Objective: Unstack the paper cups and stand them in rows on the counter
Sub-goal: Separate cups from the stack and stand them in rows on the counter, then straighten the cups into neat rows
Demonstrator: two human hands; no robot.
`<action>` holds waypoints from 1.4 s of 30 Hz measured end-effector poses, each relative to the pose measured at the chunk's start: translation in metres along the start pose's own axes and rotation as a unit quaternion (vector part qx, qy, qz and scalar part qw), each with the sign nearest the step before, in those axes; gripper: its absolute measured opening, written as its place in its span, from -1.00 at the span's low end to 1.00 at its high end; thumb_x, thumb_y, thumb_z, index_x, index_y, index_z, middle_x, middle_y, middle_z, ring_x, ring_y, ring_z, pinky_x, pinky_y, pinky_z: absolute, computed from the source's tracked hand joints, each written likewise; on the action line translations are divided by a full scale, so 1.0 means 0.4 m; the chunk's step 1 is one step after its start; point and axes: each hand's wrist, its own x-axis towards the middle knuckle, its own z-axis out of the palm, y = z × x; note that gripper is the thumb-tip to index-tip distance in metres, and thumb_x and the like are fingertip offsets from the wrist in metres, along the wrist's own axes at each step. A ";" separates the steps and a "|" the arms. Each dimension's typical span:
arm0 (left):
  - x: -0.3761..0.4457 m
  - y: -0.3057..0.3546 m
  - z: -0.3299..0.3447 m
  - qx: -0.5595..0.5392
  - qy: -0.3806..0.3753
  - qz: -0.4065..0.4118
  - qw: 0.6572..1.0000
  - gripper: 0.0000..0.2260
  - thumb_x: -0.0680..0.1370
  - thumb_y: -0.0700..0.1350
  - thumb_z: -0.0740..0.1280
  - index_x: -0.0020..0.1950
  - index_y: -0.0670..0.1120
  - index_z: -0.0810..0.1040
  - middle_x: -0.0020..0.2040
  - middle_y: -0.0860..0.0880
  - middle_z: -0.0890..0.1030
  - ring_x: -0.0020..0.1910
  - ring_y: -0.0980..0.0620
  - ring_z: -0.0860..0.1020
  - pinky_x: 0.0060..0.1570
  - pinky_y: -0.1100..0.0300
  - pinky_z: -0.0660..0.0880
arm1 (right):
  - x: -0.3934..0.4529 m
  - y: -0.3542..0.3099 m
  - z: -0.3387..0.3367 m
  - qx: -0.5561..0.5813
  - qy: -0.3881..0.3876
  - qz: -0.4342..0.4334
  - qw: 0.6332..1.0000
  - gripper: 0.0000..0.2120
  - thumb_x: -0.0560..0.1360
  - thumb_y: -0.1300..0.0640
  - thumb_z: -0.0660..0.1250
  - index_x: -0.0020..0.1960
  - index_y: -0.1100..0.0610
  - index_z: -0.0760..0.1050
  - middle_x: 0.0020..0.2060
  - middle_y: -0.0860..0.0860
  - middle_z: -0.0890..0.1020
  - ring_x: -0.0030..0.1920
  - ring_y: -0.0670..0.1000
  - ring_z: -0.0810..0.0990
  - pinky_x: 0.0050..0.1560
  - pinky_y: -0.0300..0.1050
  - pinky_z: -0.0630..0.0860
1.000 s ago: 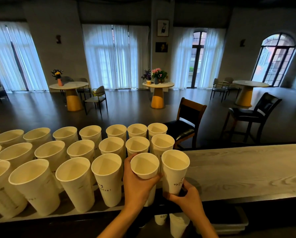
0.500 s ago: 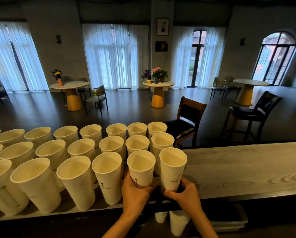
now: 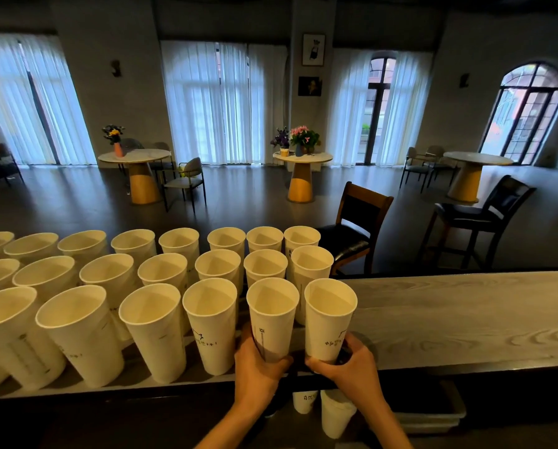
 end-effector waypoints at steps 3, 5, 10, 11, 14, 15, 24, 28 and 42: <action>-0.008 -0.018 0.000 0.018 -0.018 -0.003 1.000 -0.42 0.30 -0.27 0.61 0.07 0.21 0.40 0.06 0.18 0.57 0.05 0.27 0.54 -0.19 0.48 0.47 | -0.004 0.000 0.004 -0.004 0.002 0.000 1.000 -0.31 0.10 -0.08 0.69 0.15 -0.08 0.49 0.00 -0.19 0.65 0.02 -0.18 0.63 -0.15 -0.32 0.55; -0.011 -0.028 0.002 0.021 -0.018 -0.005 1.000 -0.41 0.31 -0.28 0.59 0.16 0.15 0.43 0.10 0.16 0.56 0.11 0.21 0.55 -0.18 0.50 0.48 | -0.006 0.002 0.003 -0.004 -0.003 0.000 1.000 -0.32 0.10 -0.10 0.68 0.16 -0.09 0.50 0.00 -0.20 0.65 0.02 -0.19 0.62 -0.15 -0.34 0.53; -0.011 -0.038 0.009 0.018 -0.020 -0.019 0.999 -0.34 0.31 -0.28 0.59 0.33 -0.05 0.41 0.15 0.12 0.54 0.24 0.07 0.53 0.01 0.37 0.50 | -0.016 0.008 0.003 -0.016 -0.015 0.001 1.000 -0.17 0.09 -0.13 0.68 0.29 -0.05 0.45 0.09 -0.19 0.60 0.13 -0.13 0.57 0.00 -0.29 0.49; -0.013 -0.037 0.007 0.017 -0.024 -0.019 0.999 -0.34 0.31 -0.28 0.59 0.33 -0.04 0.41 0.15 0.13 0.54 0.24 0.08 0.52 0.03 0.37 0.50 | -0.021 0.011 0.005 -0.021 -0.012 0.004 1.000 -0.14 0.09 -0.13 0.68 0.32 -0.04 0.44 0.12 -0.17 0.60 0.15 -0.11 0.56 0.03 -0.27 0.49; -0.023 -0.035 -0.001 0.016 -0.019 -0.027 0.999 -0.31 0.32 -0.26 0.59 0.37 -0.08 0.39 0.22 0.05 0.54 0.29 0.03 0.50 0.18 0.22 0.53 | -0.043 0.019 0.016 -0.043 0.016 0.000 0.999 -0.08 0.10 -0.11 0.68 0.38 -0.04 0.38 0.23 -0.12 0.55 0.16 -0.11 0.52 0.01 -0.29 0.48; -0.027 -0.037 0.000 0.018 -0.017 -0.032 0.999 -0.30 0.32 -0.25 0.59 0.40 -0.10 0.38 0.26 0.01 0.54 0.32 0.01 0.49 0.26 0.10 0.53 | -0.051 0.021 0.018 -0.049 0.031 -0.004 0.998 -0.07 0.11 -0.10 0.68 0.39 -0.05 0.35 0.26 -0.11 0.51 0.16 -0.12 0.51 0.01 -0.30 0.49; -0.087 -0.026 -0.037 0.032 -0.040 -0.072 0.996 -0.16 0.44 -0.26 0.51 0.60 -0.06 0.14 0.54 -0.04 0.31 0.53 -0.04 0.27 0.48 -0.03 0.30 | -0.154 0.026 0.063 -0.033 0.143 0.026 0.989 -0.02 0.18 0.08 0.68 0.48 -0.04 0.26 0.42 -0.07 0.35 0.37 0.00 0.40 0.34 0.03 0.44; -0.119 -0.042 -0.096 0.040 -0.071 -0.066 0.994 -0.14 0.42 -0.22 0.53 0.60 -0.02 0.13 0.55 0.01 0.29 0.53 0.01 0.27 0.48 0.02 0.30 | -0.226 0.004 0.108 0.025 0.251 0.046 0.967 -0.25 0.30 0.19 0.60 0.36 -0.10 0.32 0.20 -0.09 0.49 0.18 -0.03 0.52 0.19 0.11 0.55; -0.119 -0.163 -0.483 0.101 -0.077 -0.052 0.991 -0.37 0.47 -0.18 0.50 0.48 0.09 0.36 0.39 0.15 0.44 0.41 0.16 0.38 0.44 0.17 0.35 | -0.288 -0.181 0.460 -0.064 0.123 0.016 0.990 -0.42 0.35 -0.03 0.56 0.31 -0.05 0.43 -0.15 -0.13 0.58 -0.19 -0.11 0.61 -0.14 -0.11 0.63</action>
